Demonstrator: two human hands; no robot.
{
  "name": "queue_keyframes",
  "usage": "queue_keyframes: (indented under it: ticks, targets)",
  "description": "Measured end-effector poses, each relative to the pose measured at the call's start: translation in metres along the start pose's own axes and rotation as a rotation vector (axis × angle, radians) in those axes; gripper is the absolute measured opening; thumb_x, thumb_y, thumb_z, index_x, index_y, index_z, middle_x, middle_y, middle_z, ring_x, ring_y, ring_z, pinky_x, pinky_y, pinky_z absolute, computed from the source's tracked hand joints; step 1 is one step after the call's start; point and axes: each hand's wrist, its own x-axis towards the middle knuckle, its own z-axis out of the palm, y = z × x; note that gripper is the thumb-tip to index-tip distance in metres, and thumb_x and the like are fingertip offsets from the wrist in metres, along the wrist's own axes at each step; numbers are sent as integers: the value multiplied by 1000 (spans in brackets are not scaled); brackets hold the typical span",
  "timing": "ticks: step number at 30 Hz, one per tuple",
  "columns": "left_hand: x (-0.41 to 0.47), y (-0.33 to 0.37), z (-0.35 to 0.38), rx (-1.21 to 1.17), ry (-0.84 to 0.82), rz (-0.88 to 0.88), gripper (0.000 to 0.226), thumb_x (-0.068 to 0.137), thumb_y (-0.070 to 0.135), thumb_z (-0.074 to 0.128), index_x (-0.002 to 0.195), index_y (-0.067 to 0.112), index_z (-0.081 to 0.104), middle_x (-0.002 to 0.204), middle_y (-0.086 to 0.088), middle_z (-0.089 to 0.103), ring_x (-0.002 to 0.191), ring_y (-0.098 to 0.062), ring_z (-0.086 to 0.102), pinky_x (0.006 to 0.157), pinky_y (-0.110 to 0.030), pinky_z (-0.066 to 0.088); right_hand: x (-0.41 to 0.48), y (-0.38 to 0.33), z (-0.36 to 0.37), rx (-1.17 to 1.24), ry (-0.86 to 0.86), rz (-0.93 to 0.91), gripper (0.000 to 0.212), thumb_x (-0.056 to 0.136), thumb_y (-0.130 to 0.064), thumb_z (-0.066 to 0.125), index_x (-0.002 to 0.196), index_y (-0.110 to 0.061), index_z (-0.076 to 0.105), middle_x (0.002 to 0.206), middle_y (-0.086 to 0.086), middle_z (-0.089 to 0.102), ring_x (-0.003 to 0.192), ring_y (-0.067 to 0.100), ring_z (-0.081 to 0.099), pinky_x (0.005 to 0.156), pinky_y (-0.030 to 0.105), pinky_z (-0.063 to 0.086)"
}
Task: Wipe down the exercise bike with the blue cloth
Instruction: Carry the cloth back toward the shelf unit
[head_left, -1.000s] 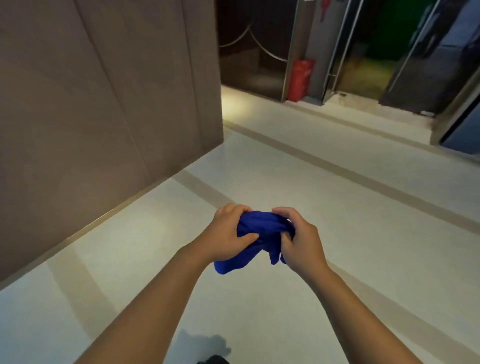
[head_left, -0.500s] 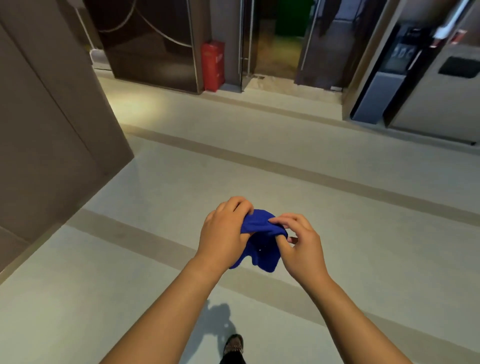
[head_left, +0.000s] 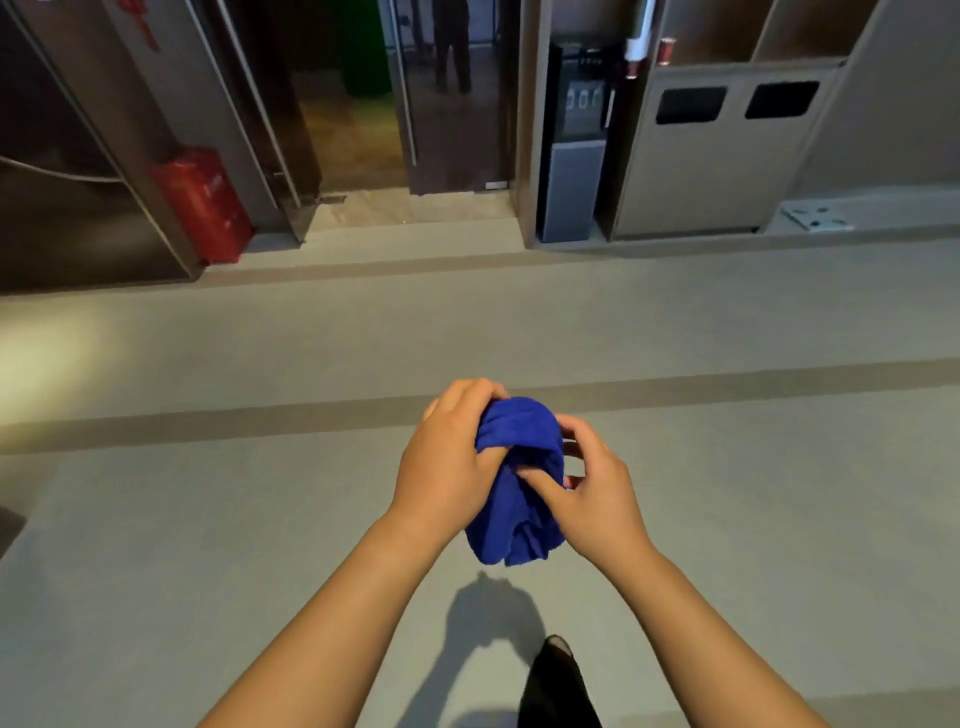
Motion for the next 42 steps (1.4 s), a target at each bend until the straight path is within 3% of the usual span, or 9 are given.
queue_keyframes:
  ticks: [6, 9, 14, 17, 21, 25, 29, 39, 42]
  targets:
    - [192, -4, 77, -36, -133, -3, 21, 83, 21, 59, 94, 36, 49, 98, 11, 48, 94, -11, 47, 72, -21, 40, 175, 42, -86, -66, 66, -4, 22, 83, -26, 65, 95, -42, 56, 96, -20, 61, 88, -2, 56, 64, 16, 49]
    - [272, -13, 105, -42, -179, -6, 28, 82, 28, 62, 106, 36, 52, 102, 12, 46, 93, -5, 49, 75, -12, 39, 253, 60, -113, -93, 86, 10, 17, 82, -24, 66, 93, -33, 57, 93, -15, 61, 84, 1, 56, 63, 15, 47]
    - [408, -46, 153, -62, -251, -11, 36, 72, 35, 73, 105, 35, 57, 93, 15, 42, 85, -1, 51, 71, -5, 37, 394, 100, -147, -118, 117, 32, 26, 76, -4, 66, 83, -28, 57, 85, -6, 60, 74, 2, 53, 59, 11, 41]
    - [500, -68, 182, -79, -298, 3, 44, 63, 47, 75, 101, 44, 54, 95, 18, 42, 86, 4, 49, 70, -7, 38, 486, 126, -162, -143, 148, 46, 31, 71, 3, 64, 79, -26, 57, 80, -3, 60, 69, 4, 51, 56, 11, 40]
    - [630, -82, 214, -128, -356, -29, 40, 60, 48, 73, 93, 49, 52, 97, 21, 41, 87, 6, 49, 64, -10, 42, 606, 144, -189, -109, 181, 91, 33, 66, 6, 61, 73, -26, 56, 72, -7, 57, 62, 2, 49, 53, 10, 39]
    - [747, -85, 247, -117, -322, 69, 29, 76, 31, 63, 100, 44, 53, 104, 17, 47, 95, 3, 48, 72, -9, 39, 714, 160, -227, -126, 216, 48, 25, 73, -4, 66, 75, -26, 56, 72, -9, 57, 66, 6, 51, 59, 14, 44]
    - [848, -87, 294, -64, -268, 132, 35, 86, 8, 55, 116, 26, 54, 116, 8, 57, 102, -7, 50, 88, -21, 42, 813, 189, -264, -198, 246, 56, 23, 77, -19, 69, 77, -36, 55, 77, -15, 60, 75, -1, 55, 62, 8, 44]
    - [1116, -86, 419, -1, -201, 106, 30, 86, 10, 59, 110, 26, 53, 110, 6, 56, 99, -10, 51, 84, -24, 47, 1085, 271, -378, -176, 201, -5, 25, 81, -17, 66, 84, -38, 53, 79, -20, 60, 81, -7, 55, 60, 5, 44]
    - [1193, -83, 445, 10, -161, 110, 30, 85, 14, 62, 111, 28, 53, 111, 7, 55, 100, -9, 49, 83, -20, 45, 1163, 281, -409, -196, 196, -62, 31, 84, -13, 62, 89, -42, 49, 85, -20, 59, 84, -10, 53, 62, 2, 42]
